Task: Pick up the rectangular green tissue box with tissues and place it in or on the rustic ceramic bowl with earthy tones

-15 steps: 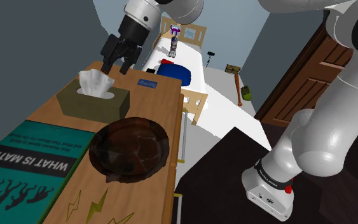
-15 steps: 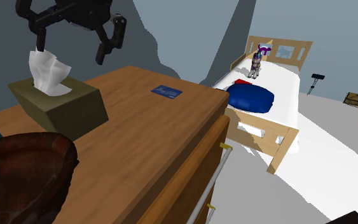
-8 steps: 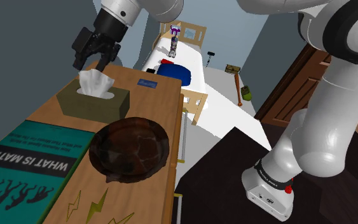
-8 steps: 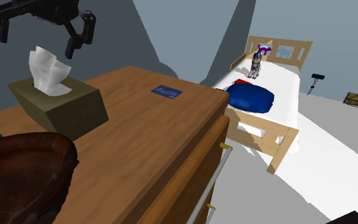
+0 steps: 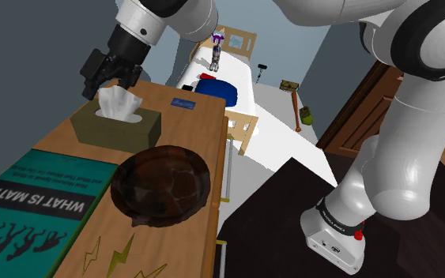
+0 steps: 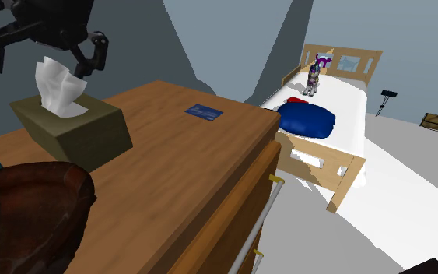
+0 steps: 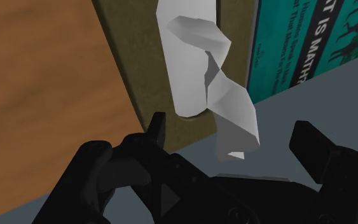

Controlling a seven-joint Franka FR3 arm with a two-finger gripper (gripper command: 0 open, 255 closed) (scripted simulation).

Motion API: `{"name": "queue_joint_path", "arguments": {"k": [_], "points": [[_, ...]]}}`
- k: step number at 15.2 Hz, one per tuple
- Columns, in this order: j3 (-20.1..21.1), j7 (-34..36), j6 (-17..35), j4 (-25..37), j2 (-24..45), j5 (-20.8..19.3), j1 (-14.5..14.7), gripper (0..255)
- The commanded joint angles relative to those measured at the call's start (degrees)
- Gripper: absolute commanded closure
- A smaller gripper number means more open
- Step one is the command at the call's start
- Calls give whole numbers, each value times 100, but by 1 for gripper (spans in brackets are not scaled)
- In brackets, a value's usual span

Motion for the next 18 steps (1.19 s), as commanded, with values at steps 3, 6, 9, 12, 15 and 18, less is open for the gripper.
{"name": "queue_joint_path", "arguments": {"k": [3,6,9,12,15,18], "points": [[1,1,6,5,7,-1,2,0],[1,1,5,5,7,-1,2,255],[1,1,5,4,6,-1,2,255],[-1,-1,-1,10,8,-1,-1,255],[1,1,6,5,7,-1,2,255],[-13,110,-177,162,-39,-58,2,255]]}}
